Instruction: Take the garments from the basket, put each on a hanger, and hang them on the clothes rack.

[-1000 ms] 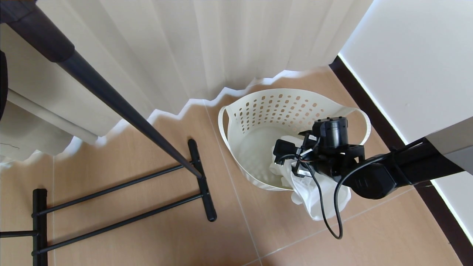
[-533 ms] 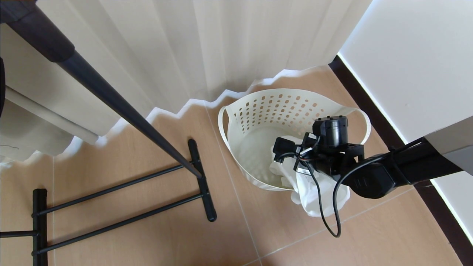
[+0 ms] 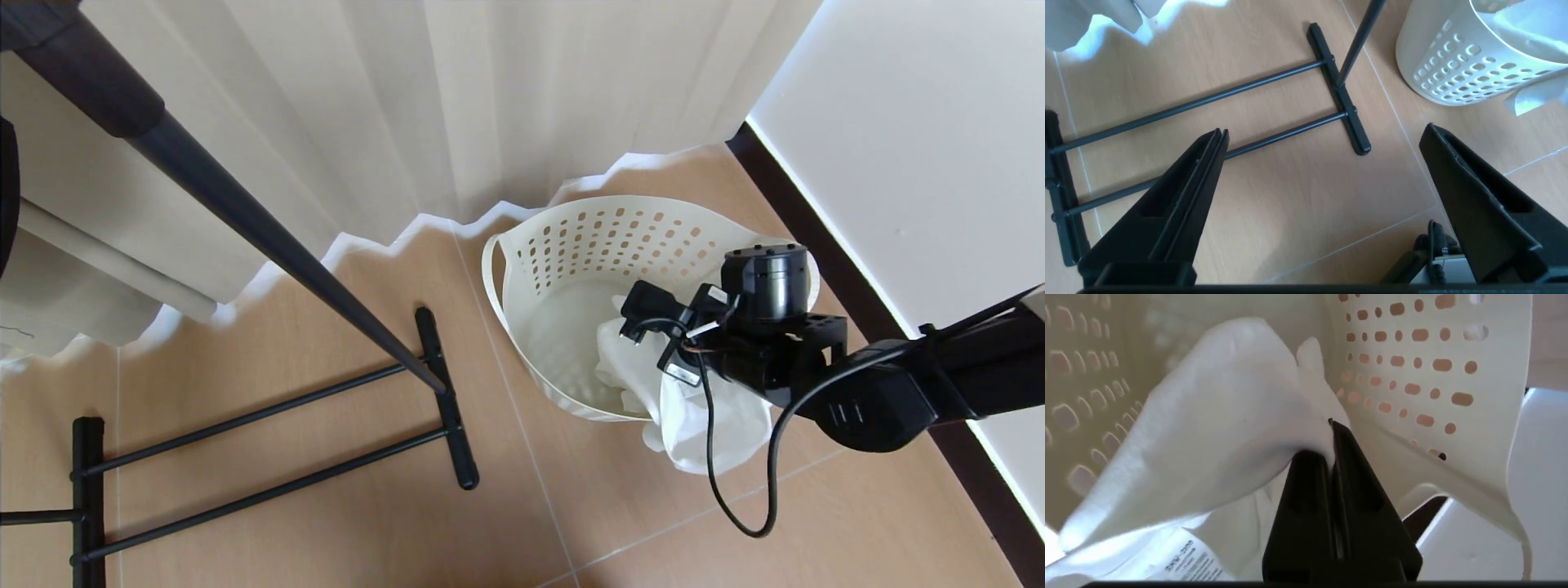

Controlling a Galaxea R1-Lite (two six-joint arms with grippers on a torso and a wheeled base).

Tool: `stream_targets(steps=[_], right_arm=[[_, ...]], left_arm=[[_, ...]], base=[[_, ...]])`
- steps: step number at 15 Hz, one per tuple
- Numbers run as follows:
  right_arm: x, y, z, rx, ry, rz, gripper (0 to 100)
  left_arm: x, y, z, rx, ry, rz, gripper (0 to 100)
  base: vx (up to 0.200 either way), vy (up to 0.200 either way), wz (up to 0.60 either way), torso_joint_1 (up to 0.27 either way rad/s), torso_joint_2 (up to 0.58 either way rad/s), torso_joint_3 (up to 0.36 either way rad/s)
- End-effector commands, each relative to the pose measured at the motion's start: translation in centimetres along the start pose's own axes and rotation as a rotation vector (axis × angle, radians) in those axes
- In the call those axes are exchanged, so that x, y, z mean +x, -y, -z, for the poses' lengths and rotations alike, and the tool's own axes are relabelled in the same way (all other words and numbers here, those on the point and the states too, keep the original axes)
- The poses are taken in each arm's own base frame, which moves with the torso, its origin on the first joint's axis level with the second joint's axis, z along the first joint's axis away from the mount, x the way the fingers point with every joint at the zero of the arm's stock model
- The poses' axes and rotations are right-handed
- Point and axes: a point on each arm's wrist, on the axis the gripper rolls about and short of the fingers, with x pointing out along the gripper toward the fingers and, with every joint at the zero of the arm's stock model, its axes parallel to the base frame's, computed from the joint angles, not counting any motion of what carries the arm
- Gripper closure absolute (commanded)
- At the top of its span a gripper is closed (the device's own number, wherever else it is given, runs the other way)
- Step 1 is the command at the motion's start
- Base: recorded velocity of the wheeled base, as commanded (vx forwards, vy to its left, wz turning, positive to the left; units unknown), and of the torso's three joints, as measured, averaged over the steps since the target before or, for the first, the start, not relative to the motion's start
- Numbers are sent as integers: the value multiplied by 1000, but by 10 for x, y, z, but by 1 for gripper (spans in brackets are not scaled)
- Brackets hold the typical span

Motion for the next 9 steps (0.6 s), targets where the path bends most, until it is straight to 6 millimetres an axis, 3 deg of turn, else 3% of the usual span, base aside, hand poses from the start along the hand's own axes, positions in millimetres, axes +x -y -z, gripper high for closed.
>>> stream_targets(steps=[1, 4, 6, 9], right_arm=[[-38, 13, -3, 113, 46, 25, 100], [-78, 16, -6, 274, 110, 20, 100], [-121, 18, -13, 480, 208, -1, 100], [-160, 25, -3, 616, 277, -2, 100]], left_arm=[[0, 0, 0, -1, -1, 0, 0], [0, 0, 0, 1, 0, 0, 0], [0, 0, 0, 1, 0, 0, 0], [0, 0, 0, 1, 0, 0, 0]], base=[[0, 0, 0, 0, 0, 0], [0, 0, 0, 0, 0, 0], [0, 0, 0, 0, 0, 0], [0, 0, 0, 0, 0, 0]])
